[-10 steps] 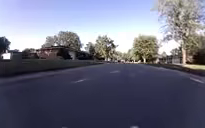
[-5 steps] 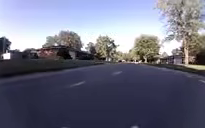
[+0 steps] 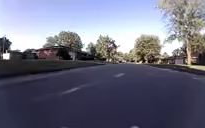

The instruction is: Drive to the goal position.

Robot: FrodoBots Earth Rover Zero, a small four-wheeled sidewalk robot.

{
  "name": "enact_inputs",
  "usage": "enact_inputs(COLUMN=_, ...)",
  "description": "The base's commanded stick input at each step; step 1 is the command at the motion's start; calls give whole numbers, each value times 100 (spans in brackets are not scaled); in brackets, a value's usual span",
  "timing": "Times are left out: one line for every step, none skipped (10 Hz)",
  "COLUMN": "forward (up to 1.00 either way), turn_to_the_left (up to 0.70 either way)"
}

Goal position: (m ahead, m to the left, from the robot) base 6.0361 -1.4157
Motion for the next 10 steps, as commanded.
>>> enact_inputs(forward=98, turn_to_the_left=0)
enact_inputs(forward=98, turn_to_the_left=1)
enact_inputs(forward=98, turn_to_the_left=2)
enact_inputs(forward=98, turn_to_the_left=0)
enact_inputs(forward=98, turn_to_the_left=0)
enact_inputs(forward=98, turn_to_the_left=0)
enact_inputs(forward=98, turn_to_the_left=0)
enact_inputs(forward=98, turn_to_the_left=0)
enact_inputs(forward=98, turn_to_the_left=0)
enact_inputs(forward=98, turn_to_the_left=0)
